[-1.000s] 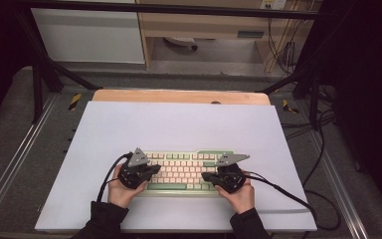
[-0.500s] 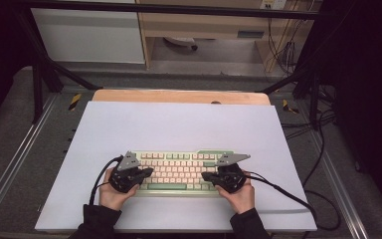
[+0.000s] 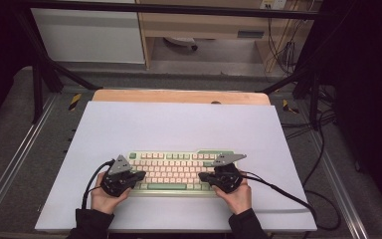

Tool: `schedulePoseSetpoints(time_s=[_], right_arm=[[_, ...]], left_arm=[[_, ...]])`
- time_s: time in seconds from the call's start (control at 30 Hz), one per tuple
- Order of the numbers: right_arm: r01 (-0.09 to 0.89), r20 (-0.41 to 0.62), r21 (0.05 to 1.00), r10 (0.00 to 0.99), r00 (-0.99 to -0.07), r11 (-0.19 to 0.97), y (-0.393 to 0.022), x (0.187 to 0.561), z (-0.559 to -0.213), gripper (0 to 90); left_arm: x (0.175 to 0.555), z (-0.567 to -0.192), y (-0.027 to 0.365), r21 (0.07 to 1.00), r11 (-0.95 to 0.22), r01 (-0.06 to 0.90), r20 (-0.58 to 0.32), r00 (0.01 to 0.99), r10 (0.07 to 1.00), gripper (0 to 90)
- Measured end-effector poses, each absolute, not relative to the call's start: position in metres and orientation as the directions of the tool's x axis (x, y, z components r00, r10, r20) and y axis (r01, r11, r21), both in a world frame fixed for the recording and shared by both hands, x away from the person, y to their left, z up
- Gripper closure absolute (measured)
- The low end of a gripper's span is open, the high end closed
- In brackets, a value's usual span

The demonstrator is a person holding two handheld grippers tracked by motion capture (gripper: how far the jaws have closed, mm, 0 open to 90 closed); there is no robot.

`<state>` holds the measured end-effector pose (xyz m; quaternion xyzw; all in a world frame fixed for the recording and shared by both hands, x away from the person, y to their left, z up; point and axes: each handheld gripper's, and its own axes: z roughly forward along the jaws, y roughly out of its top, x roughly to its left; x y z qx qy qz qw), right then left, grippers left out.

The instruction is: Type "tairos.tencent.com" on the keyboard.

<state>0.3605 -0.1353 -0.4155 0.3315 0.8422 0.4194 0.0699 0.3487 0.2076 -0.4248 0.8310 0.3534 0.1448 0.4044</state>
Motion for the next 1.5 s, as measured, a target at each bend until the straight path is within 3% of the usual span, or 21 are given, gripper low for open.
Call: schedulePoseSetpoints(time_s=[0.57,1.03,1.5], right_arm=[[0.487,0.158,0.743,0.586,-0.795,0.459,-0.108,0.366,-0.425,90.0],[0.49,0.152,0.73,0.586,-0.796,0.477,-0.106,0.368,-0.431,90.0],[0.479,0.135,0.75,0.603,-0.786,0.456,-0.121,0.366,-0.416,90.0]], left_arm=[[0.348,-0.425,0.212,0.783,-0.406,0.472,-0.058,0.704,0.707,89.7],[0.348,-0.424,0.213,0.784,-0.404,0.471,-0.06,0.705,0.706,89.7],[0.347,-0.422,0.21,0.788,-0.4,0.467,-0.061,0.707,0.705,89.5]])
